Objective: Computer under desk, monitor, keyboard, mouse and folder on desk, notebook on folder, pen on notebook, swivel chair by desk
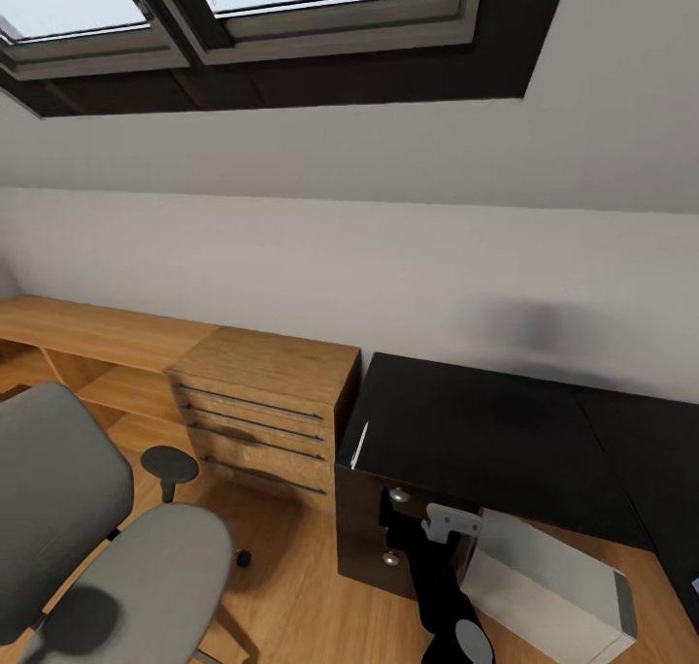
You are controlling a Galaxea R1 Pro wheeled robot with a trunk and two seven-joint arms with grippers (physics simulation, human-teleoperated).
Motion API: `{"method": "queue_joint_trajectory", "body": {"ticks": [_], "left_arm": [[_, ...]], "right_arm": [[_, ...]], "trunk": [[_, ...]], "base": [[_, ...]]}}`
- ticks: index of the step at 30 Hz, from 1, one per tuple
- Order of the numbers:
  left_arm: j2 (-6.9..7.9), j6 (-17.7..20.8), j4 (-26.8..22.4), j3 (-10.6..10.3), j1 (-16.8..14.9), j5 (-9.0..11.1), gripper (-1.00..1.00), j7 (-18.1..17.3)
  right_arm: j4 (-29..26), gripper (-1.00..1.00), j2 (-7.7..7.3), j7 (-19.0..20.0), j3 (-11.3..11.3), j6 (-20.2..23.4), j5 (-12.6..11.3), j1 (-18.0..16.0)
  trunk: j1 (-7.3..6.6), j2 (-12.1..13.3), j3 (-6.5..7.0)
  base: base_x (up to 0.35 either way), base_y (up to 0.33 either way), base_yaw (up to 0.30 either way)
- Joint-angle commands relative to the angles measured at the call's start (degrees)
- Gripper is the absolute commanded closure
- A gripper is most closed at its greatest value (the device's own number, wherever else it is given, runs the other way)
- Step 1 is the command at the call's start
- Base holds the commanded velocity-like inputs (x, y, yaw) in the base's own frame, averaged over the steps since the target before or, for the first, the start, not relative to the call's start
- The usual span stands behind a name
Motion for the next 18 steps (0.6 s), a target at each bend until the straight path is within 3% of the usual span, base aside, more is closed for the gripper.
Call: {"method": "queue_joint_trajectory", "body": {"ticks": [1, 12, 13, 18], "left_arm": [[0.08, 0.0, -0.1, -0.3, 0.0, 0.5, -1.0, 0.5], [0.15, 0.0, -0.2, -0.2, 0.0, 0.4, -1.0, 0.4], [0.17, -0.1, -0.2, -0.1, 0.0, 0.4, -1.0, 0.3], [0.23, -0.1, -0.2, 0.1, 0.0, 0.4, -1.0, 0.2]], "right_arm": [[0.0, -1.0, -0.06, -0.2, 0.2, -0.5, -0.6, -0.1], [0.9, -1.0, 0.51, 0.2, 0.3, -0.9, -0.6, 0.0], [2.9, -1.0, 1.8, 0.2, 0.3, -2.5, -0.5, 0.0], [4.6, -1.0, 4.74, 0.2, -0.2, -4.6, -0.4, -0.2]], "trunk": [[0.02, -0.1, -0.08], [0.02, -0.1, -0.07], [0.02, -0.1, -0.07], [0.02, -0.1, -0.07]], "base": [[0.0, 0.0, 0.0], [0.0, 0.0, 0.0], [0.0, 0.0, 0.0], [0.0, 0.0, 0.0]]}}
